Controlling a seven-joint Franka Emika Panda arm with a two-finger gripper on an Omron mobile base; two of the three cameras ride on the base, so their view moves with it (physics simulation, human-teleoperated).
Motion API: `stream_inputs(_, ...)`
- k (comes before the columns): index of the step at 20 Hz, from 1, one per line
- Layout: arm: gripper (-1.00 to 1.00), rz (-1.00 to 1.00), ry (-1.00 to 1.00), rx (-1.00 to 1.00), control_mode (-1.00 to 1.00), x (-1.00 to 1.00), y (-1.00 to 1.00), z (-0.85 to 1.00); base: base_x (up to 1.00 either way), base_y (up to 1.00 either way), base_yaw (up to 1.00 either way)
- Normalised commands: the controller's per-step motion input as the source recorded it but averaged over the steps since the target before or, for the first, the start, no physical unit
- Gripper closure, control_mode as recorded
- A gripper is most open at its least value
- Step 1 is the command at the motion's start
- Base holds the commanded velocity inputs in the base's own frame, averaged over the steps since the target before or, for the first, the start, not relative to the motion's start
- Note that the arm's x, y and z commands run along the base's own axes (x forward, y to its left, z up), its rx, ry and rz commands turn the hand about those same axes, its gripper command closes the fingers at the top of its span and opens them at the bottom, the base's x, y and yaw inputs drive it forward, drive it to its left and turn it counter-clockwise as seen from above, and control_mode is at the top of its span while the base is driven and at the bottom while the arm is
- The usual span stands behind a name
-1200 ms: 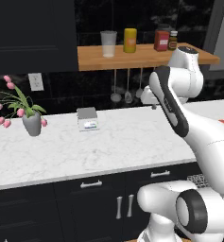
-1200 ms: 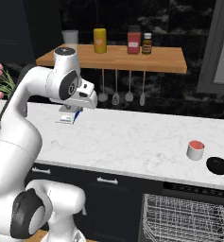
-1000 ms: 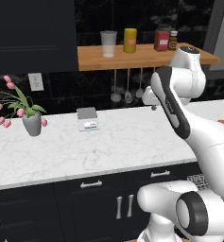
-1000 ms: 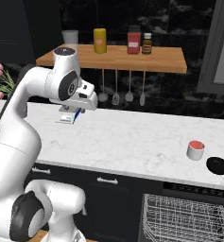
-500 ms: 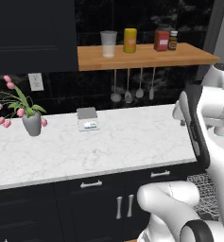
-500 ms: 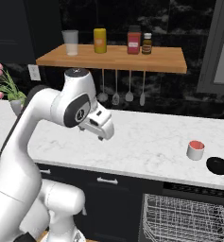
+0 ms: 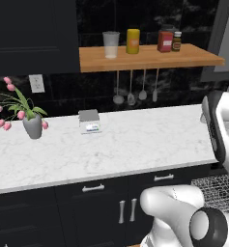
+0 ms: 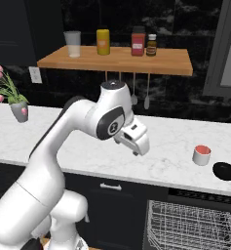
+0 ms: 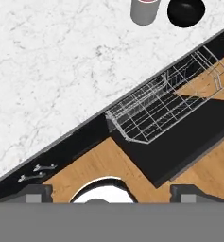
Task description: Pick up the cup and bowl from the counter, place them in the dishwasher, and close the dishwasher door.
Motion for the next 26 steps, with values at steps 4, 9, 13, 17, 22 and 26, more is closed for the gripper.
stream_inputs(4,-1.0,0.0,0.19,0.03,-1.0,0.84,-1.0,-0.02,0.0,0.0,0.0)
stream_inputs(9,-1.0,0.0,0.15,0.04,-1.0,1.0,-1.0,-0.09,0.0,0.0,0.0)
stream_inputs(13,-1.0,0.05,0.07,0.02,-1.0,1.0,-0.61,-0.08,0.0,0.0,0.0)
stream_inputs(17,-1.0,0.08,0.0,0.0,-1.0,0.59,-0.06,-0.25,0.0,0.0,0.0)
stream_inputs(22,-1.0,0.09,0.0,0.04,-1.0,0.21,-0.05,-0.56,0.0,0.0,0.0)
stream_inputs(26,-1.0,0.11,0.0,0.0,-1.0,0.12,-0.14,-0.63,0.0,0.0,0.0)
